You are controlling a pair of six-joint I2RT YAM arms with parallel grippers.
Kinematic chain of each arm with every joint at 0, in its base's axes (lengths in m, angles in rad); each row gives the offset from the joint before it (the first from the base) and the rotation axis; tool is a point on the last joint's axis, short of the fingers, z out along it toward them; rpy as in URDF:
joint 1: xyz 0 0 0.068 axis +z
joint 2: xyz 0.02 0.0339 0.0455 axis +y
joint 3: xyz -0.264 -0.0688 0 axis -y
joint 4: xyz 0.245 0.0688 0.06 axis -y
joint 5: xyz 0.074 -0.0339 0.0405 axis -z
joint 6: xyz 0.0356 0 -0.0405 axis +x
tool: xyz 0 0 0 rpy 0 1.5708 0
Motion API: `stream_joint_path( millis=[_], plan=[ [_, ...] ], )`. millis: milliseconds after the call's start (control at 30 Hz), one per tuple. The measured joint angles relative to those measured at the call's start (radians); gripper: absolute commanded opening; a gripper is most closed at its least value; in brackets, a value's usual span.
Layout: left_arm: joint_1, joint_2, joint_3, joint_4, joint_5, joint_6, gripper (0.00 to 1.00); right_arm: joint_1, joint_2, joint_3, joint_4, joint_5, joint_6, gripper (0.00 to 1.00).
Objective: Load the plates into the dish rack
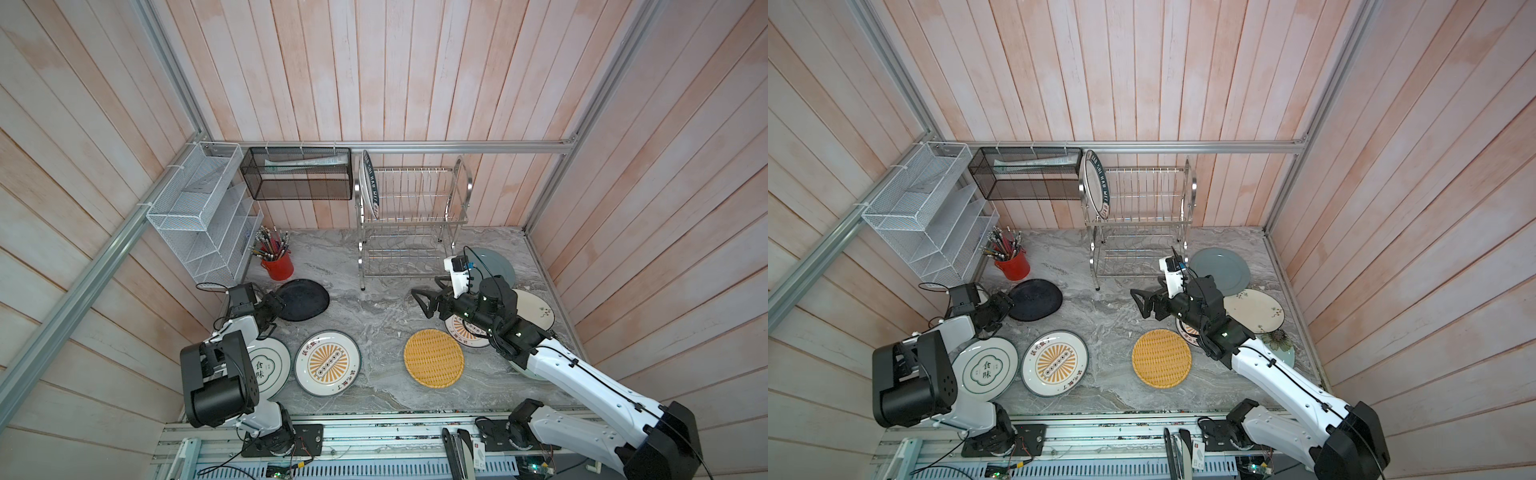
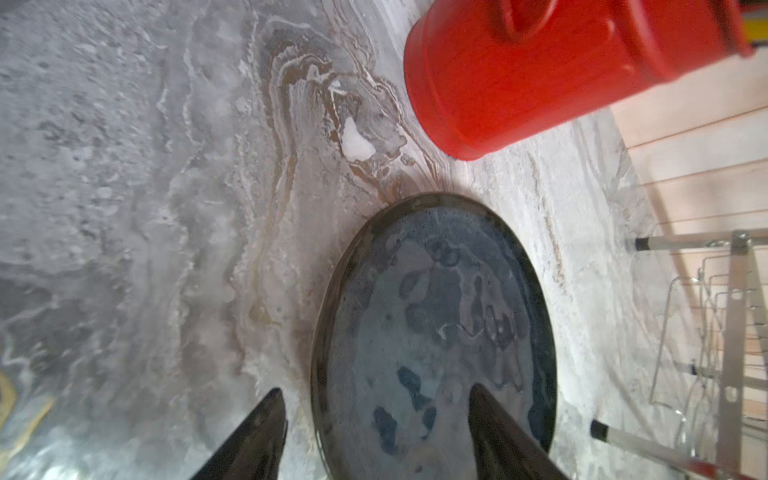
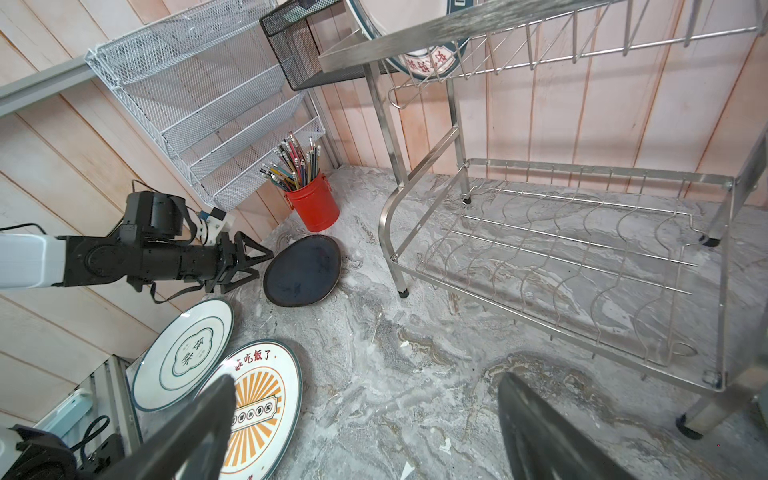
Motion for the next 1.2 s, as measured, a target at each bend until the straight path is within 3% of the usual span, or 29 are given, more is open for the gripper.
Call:
stream_joint_path(
  millis=[333, 667, 967, 1200],
  plan=[
    [0.033, 0.108, 0.039, 0.01, 0.11, 0.011, 0.6, 0.0, 0.003, -0.007, 0.013, -0.039, 0.008, 0.98],
    [0.035, 0.129, 0.013, 0.079, 0.201, -0.004, 0.51, 0.0, 0.014, -0.007, 0.017, -0.06, 0.018, 0.98],
    [-0.079, 0.104, -0.054, 0.154, 0.253, -0.056, 0.51, 0.0, 0.026, -0.007, 0.023, -0.077, 0.027, 0.98],
    [-0.141, 0.105, -0.114, 0.273, 0.307, -0.193, 0.52, 0.0, 0.027, -0.007, 0.023, -0.099, 0.042, 0.98]
  ],
)
